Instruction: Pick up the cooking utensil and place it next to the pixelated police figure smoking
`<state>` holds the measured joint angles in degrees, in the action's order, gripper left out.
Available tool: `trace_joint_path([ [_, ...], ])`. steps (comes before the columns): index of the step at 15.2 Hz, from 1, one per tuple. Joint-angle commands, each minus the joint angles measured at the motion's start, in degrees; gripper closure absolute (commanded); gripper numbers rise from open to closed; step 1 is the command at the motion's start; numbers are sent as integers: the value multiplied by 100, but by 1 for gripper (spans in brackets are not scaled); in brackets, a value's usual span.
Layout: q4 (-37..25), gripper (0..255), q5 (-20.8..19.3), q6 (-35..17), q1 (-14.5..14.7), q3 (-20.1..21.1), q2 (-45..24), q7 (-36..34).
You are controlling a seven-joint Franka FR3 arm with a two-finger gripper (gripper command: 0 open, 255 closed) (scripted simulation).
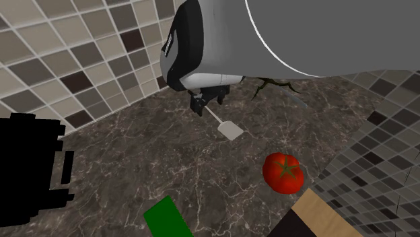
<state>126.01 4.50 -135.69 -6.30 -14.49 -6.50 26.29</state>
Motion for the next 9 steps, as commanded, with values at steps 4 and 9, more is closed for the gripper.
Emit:
trace_joint_path([
  [4, 5, 0, 2, -8, 0, 0, -2, 1],
  [9, 5, 255, 2, -8, 0, 0, -2, 1],
])
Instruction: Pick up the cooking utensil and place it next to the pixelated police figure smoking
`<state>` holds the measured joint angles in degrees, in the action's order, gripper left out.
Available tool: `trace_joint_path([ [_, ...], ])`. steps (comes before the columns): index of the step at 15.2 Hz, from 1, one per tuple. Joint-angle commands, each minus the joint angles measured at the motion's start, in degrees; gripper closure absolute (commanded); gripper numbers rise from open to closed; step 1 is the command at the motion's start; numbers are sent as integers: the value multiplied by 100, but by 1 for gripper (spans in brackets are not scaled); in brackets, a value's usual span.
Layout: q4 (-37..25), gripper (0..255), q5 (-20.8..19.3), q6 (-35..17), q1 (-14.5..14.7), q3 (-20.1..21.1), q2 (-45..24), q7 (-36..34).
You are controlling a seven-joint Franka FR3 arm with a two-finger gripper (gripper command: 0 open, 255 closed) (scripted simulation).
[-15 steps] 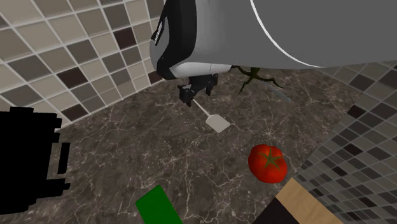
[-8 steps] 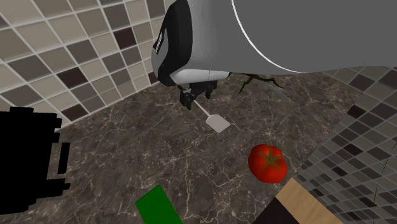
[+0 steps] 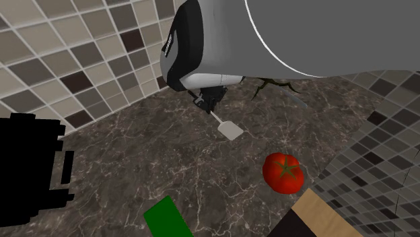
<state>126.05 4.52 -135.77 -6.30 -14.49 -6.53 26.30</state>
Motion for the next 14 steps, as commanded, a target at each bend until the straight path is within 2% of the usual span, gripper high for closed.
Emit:
trace_joint_path([
  [1, 0, 255, 0, 0, 0, 0, 0, 0],
  [6, 0, 255, 0, 0, 0, 0, 0, 0],
  [14, -241, 255, -154, 580, 16, -18, 355, -118],
])
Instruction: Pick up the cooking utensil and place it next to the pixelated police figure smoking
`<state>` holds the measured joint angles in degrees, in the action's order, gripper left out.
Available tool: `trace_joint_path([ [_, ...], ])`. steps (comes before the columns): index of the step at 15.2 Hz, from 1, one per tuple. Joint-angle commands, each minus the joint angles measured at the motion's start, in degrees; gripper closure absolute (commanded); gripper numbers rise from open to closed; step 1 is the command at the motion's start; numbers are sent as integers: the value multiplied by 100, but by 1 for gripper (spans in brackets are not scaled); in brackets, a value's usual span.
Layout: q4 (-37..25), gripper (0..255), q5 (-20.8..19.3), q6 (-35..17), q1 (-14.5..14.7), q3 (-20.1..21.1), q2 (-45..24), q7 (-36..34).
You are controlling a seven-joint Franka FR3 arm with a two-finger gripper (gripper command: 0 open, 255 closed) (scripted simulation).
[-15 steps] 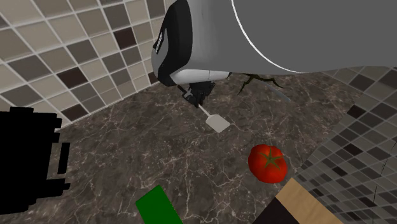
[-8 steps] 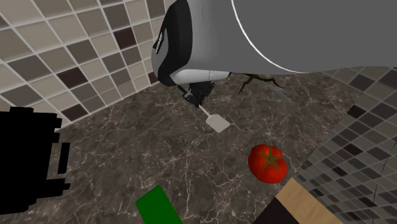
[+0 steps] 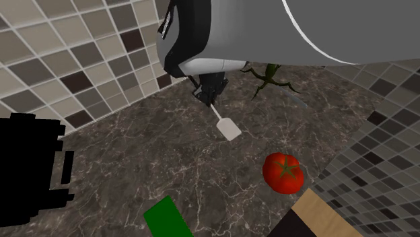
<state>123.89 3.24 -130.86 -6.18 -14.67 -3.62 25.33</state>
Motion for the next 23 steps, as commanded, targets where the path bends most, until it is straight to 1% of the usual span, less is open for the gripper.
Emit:
trace_joint_path([
  [1, -62, 255, -42, 163, 6, -1, 104, -34],
  [12, -538, 255, -174, 979, 15, 3, 457, -142],
  [23, -1165, 255, -242, 1805, 22, 15, 665, -206],
])
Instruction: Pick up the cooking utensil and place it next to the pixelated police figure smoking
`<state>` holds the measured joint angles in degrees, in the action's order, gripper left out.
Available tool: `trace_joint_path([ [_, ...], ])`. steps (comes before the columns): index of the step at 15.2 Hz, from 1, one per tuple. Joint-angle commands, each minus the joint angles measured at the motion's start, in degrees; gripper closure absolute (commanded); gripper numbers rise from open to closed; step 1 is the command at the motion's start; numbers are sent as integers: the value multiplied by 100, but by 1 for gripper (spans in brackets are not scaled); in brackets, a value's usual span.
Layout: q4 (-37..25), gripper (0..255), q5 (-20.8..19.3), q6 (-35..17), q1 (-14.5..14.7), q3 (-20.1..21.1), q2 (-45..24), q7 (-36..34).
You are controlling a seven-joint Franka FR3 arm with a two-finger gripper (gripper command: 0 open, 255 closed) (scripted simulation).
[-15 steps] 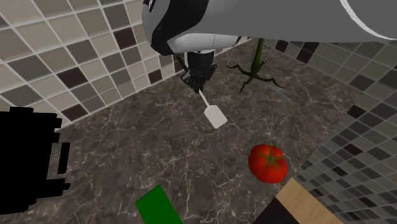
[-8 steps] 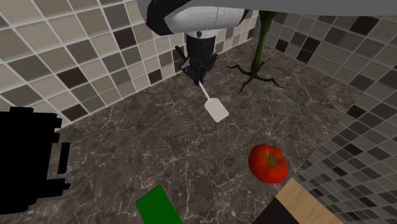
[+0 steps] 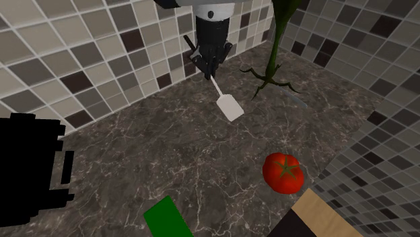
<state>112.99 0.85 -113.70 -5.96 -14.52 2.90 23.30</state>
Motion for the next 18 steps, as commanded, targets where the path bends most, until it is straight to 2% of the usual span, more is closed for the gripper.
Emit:
trace_joint_path([
  [1, -139, 255, -7, 165, 1, 1, 24, -7],
  [13, -976, 255, -21, 1040, 5, 8, 64, -34],
  [18, -201, 255, -173, 948, 265, 386, 768, -714],
])
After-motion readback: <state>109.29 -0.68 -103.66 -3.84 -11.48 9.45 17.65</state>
